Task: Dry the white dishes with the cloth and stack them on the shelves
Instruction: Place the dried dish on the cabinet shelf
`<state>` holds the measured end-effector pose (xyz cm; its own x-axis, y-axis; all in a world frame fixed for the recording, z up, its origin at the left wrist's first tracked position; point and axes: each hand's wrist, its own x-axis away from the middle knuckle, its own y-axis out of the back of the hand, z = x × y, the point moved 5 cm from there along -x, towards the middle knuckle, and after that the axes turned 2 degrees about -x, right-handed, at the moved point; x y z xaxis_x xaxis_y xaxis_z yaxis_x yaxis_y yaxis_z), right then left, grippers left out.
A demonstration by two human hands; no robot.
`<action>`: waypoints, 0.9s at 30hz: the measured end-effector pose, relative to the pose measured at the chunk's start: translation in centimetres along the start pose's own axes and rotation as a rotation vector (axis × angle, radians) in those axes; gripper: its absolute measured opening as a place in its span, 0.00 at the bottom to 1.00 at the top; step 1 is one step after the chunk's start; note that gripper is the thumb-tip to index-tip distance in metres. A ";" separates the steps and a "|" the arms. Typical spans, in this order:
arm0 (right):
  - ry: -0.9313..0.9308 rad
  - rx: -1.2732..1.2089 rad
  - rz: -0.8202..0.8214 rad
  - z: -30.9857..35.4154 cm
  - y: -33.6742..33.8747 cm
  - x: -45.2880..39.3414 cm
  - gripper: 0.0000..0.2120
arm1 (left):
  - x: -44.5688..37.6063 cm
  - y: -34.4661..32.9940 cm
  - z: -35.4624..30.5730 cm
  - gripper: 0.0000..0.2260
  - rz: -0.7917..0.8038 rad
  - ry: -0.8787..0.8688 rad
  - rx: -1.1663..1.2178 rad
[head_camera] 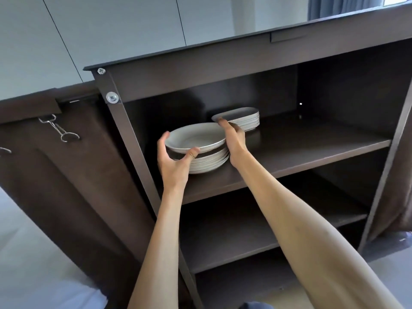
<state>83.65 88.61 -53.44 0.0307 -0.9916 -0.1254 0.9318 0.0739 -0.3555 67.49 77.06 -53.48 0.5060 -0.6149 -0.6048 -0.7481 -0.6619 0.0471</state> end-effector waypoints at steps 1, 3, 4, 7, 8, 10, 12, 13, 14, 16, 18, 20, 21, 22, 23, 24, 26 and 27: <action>0.004 0.018 -0.003 -0.2 -0.1 -0.3 0.31 | -0.1 0.0 0.3 0.34 0.015 0.002 -0.009; 0.017 0.042 -0.010 -0.7 -0.3 -0.8 0.33 | -0.3 0.0 0.7 0.32 0.041 0.007 -0.029; 0.025 0.047 -0.011 -0.8 -0.3 -1.1 0.34 | -0.5 -0.1 0.9 0.32 0.043 0.015 -0.037; 0.037 0.073 -0.011 -1.3 -0.5 -1.7 0.34 | -0.8 0.1 1.6 0.32 0.030 0.046 -0.036; 0.041 0.084 -0.017 -1.5 -0.6 -1.8 0.32 | -0.9 0.1 1.8 0.32 0.029 0.060 -0.033; 0.051 0.102 -0.030 -1.9 -0.4 -2.0 0.28 | -1.0 0.1 2.1 0.32 0.029 0.082 -0.033; 0.050 0.095 -0.032 -2.2 -0.2 -2.0 0.26 | -1.1 0.1 2.3 0.31 0.023 0.092 -0.036; 0.049 0.084 -0.034 -2.3 -0.1 -2.0 0.25 | -1.1 0.1 2.5 0.31 0.023 0.103 -0.032; 0.050 0.074 -0.035 -2.4 0.0 -2.1 0.24 | -1.1 0.1 2.6 0.31 0.022 0.117 -0.023; 0.058 0.068 -0.038 -2.5 0.2 -2.2 0.19 | -1.0 0.1 2.9 0.31 0.027 0.147 0.000; 0.069 0.080 -0.037 -2.5 0.3 -2.3 0.17 | -0.9 0.1 3.1 0.31 0.031 0.159 0.013; 0.072 0.095 -0.036 -2.7 0.4 -2.4 0.17 | -0.8 0.1 3.2 0.30 0.029 0.167 0.014; 0.067 0.102 -0.040 -2.7 0.5 -2.4 0.17 | -0.8 0.1 3.3 0.30 0.030 0.171 0.012; 0.058 0.106 -0.046 -2.8 0.5 -2.5 0.18 | -0.7 0.1 3.3 0.30 0.033 0.175 0.009; 0.050 0.112 -0.048 -2.9 0.5 -2.5 0.19 | -0.7 0.1 3.3 0.30 0.037 0.180 0.009; 0.044 0.119 -0.051 -3.0 0.6 -2.4 0.20 | -0.7 0.1 3.3 0.30 0.043 0.184 0.010; 0.033 0.127 -0.057 -3.0 0.7 -2.4 0.21 | -0.6 0.1 3.3 0.30 0.053 0.193 0.013; 0.029 0.127 -0.062 -3.1 0.7 -2.4 0.20 | -0.6 0.1 3.3 0.31 0.059 0.197 0.011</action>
<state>83.16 91.39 -56.23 -0.0367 -0.9902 -0.1348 0.9698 -0.0028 -0.2438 65.68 78.79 -55.71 0.5350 -0.7250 -0.4337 -0.7829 -0.6184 0.0681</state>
